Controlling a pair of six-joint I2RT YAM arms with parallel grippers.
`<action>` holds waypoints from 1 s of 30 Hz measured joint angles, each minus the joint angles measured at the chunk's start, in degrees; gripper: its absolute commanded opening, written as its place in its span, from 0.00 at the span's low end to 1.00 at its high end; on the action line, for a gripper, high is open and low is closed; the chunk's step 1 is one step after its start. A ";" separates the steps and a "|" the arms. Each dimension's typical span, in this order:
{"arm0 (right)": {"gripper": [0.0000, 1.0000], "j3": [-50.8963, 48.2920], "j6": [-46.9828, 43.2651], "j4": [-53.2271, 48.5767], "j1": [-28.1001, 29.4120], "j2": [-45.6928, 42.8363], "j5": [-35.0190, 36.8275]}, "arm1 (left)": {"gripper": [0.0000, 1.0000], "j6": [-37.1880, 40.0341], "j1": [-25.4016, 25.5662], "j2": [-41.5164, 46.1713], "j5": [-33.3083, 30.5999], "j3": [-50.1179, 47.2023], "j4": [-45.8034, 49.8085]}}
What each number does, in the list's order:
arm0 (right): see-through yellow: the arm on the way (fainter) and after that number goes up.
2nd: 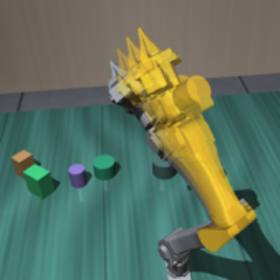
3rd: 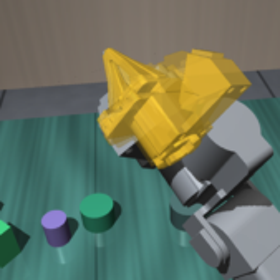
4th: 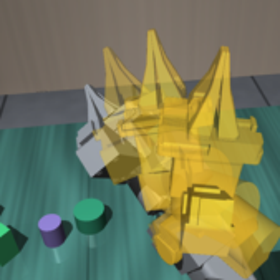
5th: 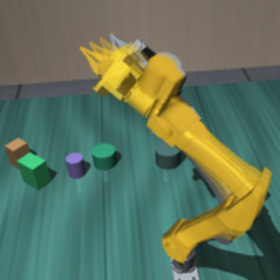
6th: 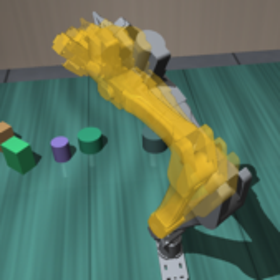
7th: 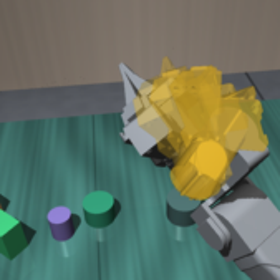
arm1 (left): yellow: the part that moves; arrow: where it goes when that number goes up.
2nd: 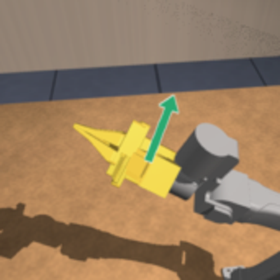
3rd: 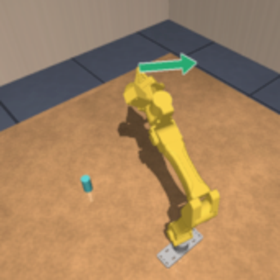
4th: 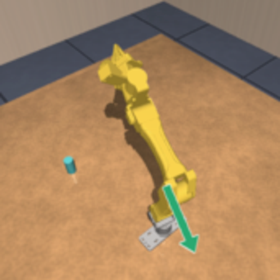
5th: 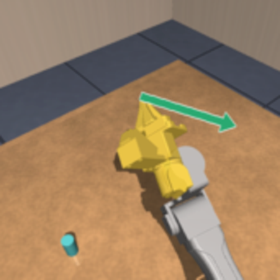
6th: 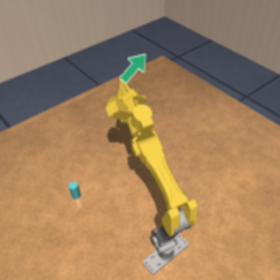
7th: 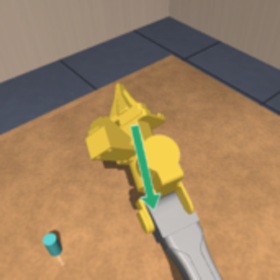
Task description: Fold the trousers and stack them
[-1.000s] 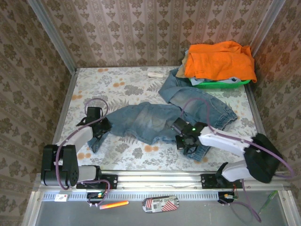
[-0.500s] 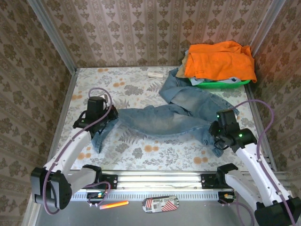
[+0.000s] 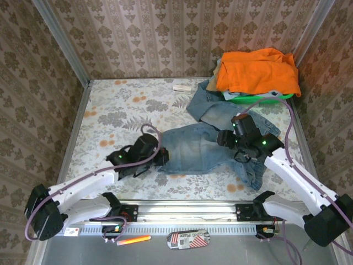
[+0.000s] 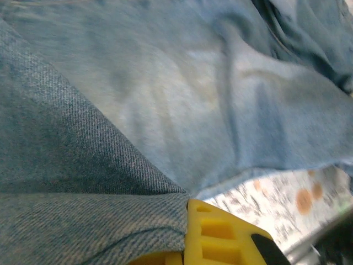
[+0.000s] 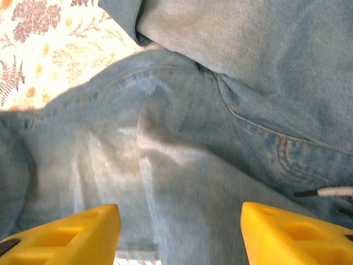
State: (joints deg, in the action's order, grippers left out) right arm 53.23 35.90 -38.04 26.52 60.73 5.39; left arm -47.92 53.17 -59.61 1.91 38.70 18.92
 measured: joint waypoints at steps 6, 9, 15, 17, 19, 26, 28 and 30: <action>0.65 1.68 -1.79 1.84 0.00 1.31 0.15 | 0.50 -4.72 7.78 -4.57 0.33 -1.92 -3.13; 0.65 1.84 -2.62 2.27 0.00 2.43 0.15 | 0.66 -4.55 12.07 -4.76 0.15 -0.26 -1.01; 0.66 1.84 -3.19 3.56 0.00 5.16 -0.11 | 0.83 -0.39 12.66 5.75 -1.14 4.72 5.03; 0.65 1.84 -3.19 4.24 0.00 6.05 -0.70 | 0.76 1.18 9.73 11.15 -2.12 6.21 7.50; 0.65 1.84 -3.17 5.16 0.02 7.21 -1.51 | 0.71 2.23 3.91 14.86 -2.91 7.30 9.86; 0.66 1.18 -3.17 8.33 1.14 9.42 -3.93 | 0.72 5.77 -20.11 7.02 -2.16 1.81 11.91; 0.66 0.59 -3.17 8.96 1.14 9.42 -4.50 | 0.72 7.28 -21.03 0.37 -1.09 -0.11 11.21; 0.66 -0.02 -3.17 9.40 1.18 9.44 -4.87 | 0.71 8.41 -21.00 -4.90 -0.13 -0.79 10.58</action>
State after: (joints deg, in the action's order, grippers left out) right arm 53.21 32.73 -28.64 27.70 70.17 0.51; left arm -39.51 32.16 -64.51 1.78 37.91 29.50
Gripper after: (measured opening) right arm 0.660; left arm 0.716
